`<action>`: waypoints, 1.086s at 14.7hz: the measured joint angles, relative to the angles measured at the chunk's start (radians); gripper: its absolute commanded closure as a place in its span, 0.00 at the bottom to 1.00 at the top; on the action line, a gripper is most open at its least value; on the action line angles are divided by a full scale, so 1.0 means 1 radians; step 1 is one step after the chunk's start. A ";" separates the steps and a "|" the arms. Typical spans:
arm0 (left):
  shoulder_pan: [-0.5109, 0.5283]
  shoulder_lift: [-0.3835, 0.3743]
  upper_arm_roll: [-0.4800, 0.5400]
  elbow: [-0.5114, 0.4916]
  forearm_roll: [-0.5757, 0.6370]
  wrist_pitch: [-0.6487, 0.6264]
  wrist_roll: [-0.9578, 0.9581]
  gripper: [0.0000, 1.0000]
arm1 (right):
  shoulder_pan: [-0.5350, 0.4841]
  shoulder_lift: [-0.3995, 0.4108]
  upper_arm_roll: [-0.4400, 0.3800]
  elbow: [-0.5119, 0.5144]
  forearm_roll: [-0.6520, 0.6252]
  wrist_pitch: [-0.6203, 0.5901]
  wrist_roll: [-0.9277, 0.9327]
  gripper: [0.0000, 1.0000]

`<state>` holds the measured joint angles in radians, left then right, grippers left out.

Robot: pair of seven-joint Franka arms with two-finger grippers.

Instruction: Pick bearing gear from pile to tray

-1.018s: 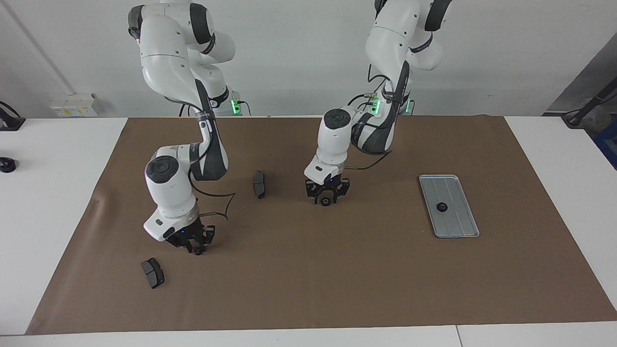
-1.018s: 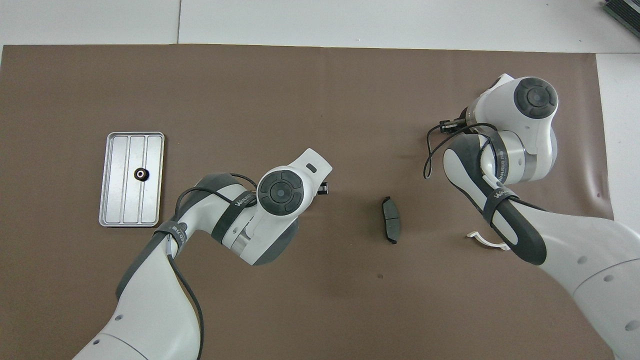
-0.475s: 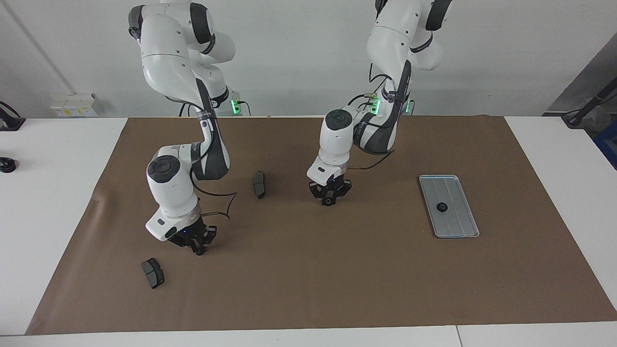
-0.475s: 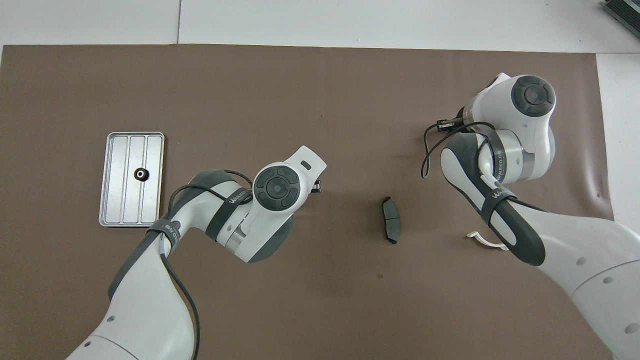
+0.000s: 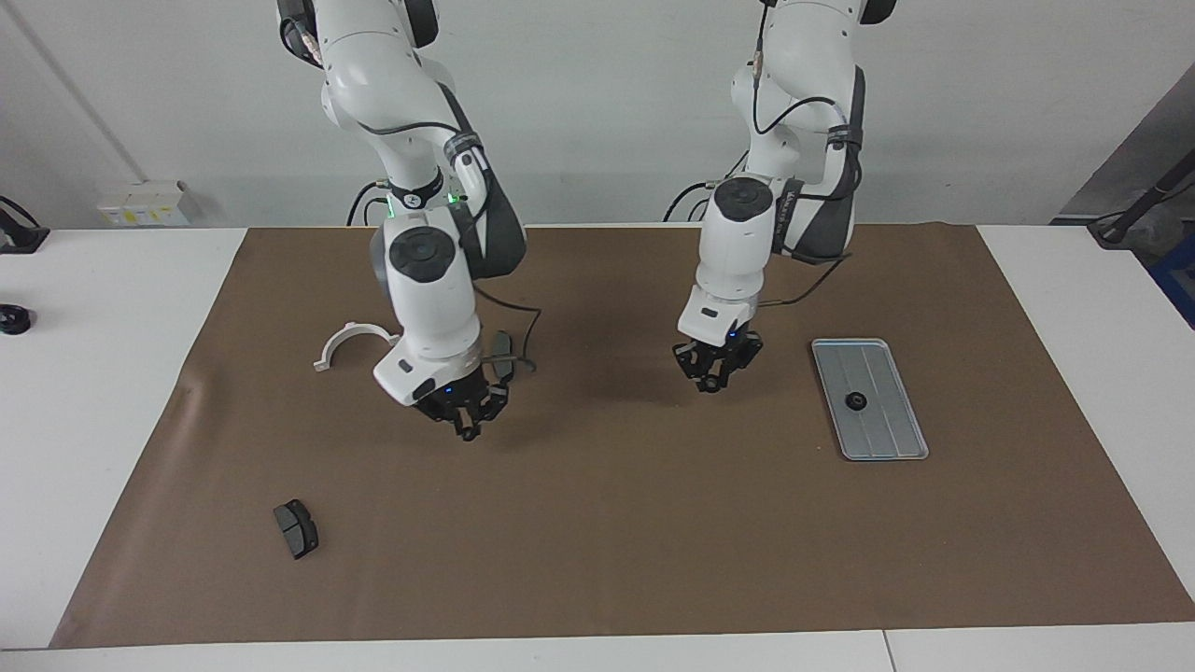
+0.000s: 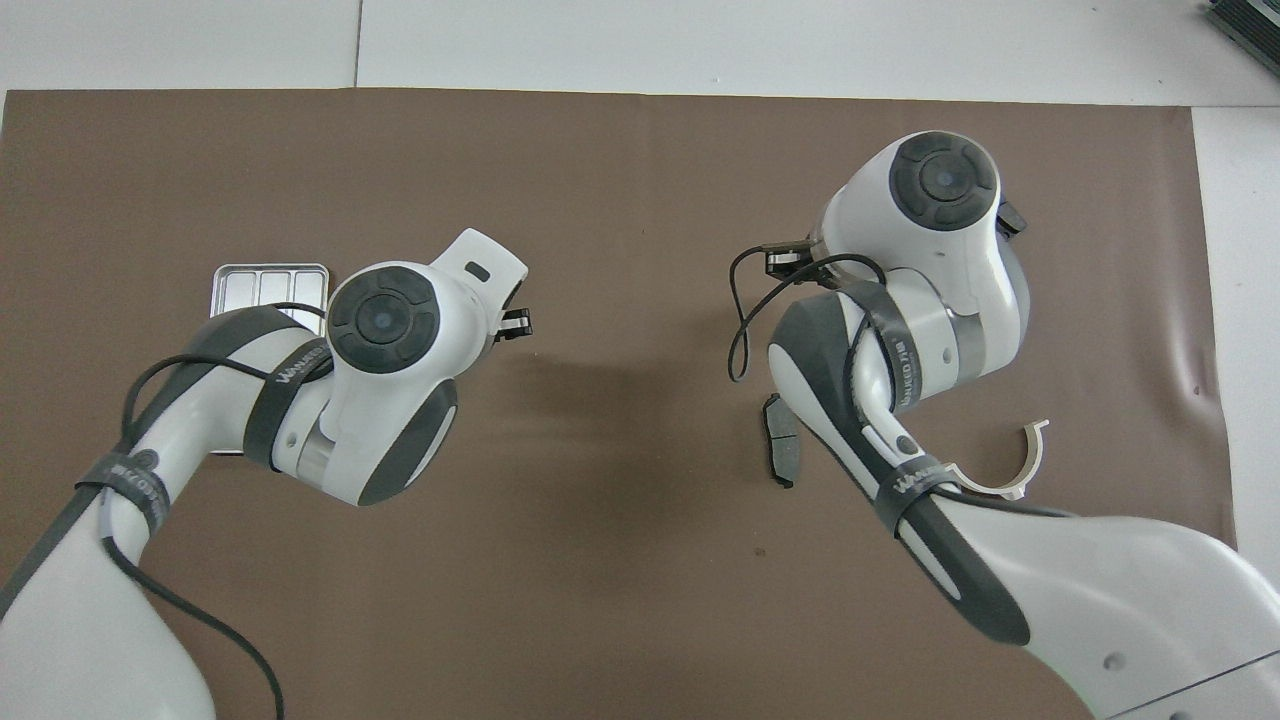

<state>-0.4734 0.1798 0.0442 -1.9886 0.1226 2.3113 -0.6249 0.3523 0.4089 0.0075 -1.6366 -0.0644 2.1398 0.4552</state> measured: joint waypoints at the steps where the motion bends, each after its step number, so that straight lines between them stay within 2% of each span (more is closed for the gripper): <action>1: 0.039 -0.026 0.000 -0.022 0.000 -0.001 0.029 1.00 | 0.052 -0.002 0.001 -0.001 0.000 0.000 0.089 1.00; 5: 0.211 -0.069 0.000 -0.070 0.002 0.009 0.195 1.00 | 0.225 0.023 0.003 -0.015 0.000 0.090 0.364 1.00; 9: 0.350 -0.070 -0.002 -0.168 0.002 0.165 0.288 1.00 | 0.302 0.093 0.003 -0.024 0.000 0.171 0.465 0.98; 10: 0.375 -0.071 -0.003 -0.189 0.002 0.183 0.304 1.00 | 0.304 0.104 0.003 -0.031 0.000 0.183 0.465 0.87; 11: 0.394 -0.072 -0.003 -0.202 0.002 0.189 0.326 1.00 | 0.304 0.108 0.003 -0.044 0.000 0.197 0.465 0.69; 12: 0.412 -0.074 -0.004 -0.212 0.002 0.190 0.346 1.00 | 0.308 0.109 0.003 -0.063 0.000 0.219 0.465 0.23; 13: 0.425 -0.075 -0.004 -0.220 0.002 0.191 0.357 1.00 | 0.313 0.110 0.003 -0.078 -0.001 0.238 0.465 0.00; 16: 0.450 -0.075 -0.004 -0.241 0.002 0.193 0.368 1.00 | 0.319 0.107 -0.003 -0.080 -0.012 0.247 0.465 0.00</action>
<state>-0.0237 0.1051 0.0398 -2.2300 0.1248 2.5047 -0.2565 0.6710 0.5161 0.0048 -1.7162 -0.0766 2.3863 0.9202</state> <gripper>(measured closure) 0.656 0.555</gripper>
